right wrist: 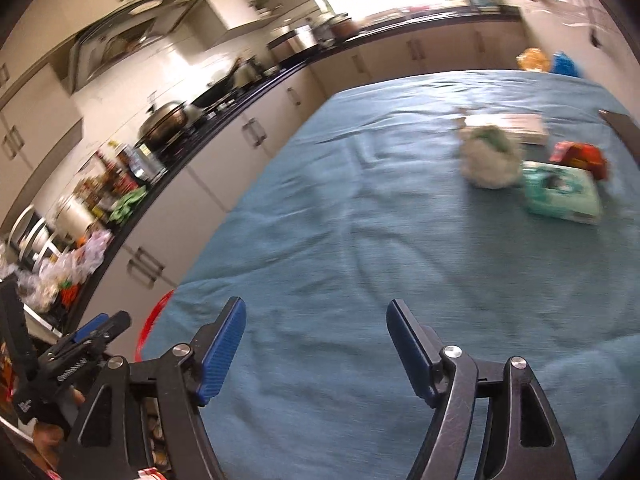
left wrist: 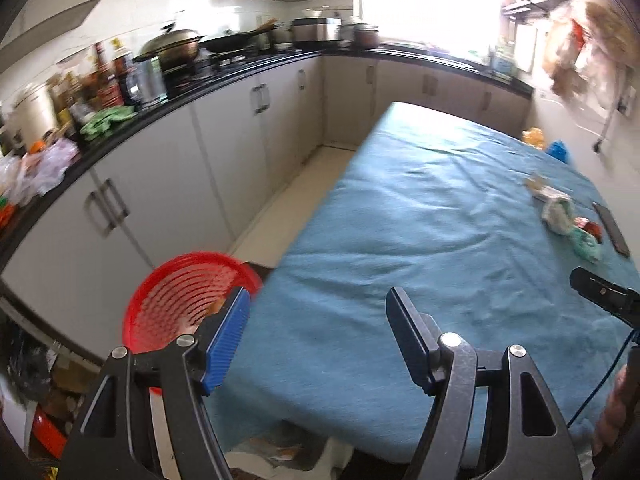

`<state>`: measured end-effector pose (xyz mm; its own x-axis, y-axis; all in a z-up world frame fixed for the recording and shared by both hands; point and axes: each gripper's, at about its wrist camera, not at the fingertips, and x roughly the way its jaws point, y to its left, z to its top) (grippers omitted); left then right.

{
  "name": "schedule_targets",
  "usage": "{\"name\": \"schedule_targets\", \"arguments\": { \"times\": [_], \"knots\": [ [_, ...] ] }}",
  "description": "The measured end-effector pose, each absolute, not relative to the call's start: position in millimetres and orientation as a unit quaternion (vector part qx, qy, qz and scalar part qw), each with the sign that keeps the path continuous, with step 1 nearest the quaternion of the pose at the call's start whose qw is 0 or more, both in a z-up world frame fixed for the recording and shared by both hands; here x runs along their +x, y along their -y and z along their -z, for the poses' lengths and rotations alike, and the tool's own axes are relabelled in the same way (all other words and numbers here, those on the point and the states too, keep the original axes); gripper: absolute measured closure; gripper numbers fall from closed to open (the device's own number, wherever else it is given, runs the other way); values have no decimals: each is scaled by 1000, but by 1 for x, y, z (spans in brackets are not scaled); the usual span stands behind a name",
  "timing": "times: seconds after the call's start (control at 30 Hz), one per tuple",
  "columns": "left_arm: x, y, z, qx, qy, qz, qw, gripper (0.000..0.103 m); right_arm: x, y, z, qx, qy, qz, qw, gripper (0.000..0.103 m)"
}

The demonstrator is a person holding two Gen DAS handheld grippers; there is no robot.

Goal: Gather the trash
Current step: 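Move both tools back over the table toward the remaining trash, then grasp the white rolled towel with the left tool while the right tool grasps the red snack packet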

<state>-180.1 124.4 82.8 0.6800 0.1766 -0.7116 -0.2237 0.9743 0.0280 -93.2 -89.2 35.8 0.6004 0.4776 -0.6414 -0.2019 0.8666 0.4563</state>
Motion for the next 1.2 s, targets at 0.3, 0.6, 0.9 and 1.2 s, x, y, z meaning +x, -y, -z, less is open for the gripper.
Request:
{"name": "schedule_targets", "arguments": {
  "times": [0.3,0.6,0.9,1.2],
  "knots": [
    [-136,-47,-99,-13,-383,-5,924,32,-100,188,-33,202,-391,-113,891,24],
    [-70,40,-97,2,-390,89,916,29,-75,255,-32,217,-390,-49,893,24],
    [11,98,-60,-23,-461,140,876,29,-23,287,-32,220,-397,-38,890,24],
    [59,135,-30,-44,-489,172,854,30,31,300,-22,175,-407,-44,895,23]
  ]
}}
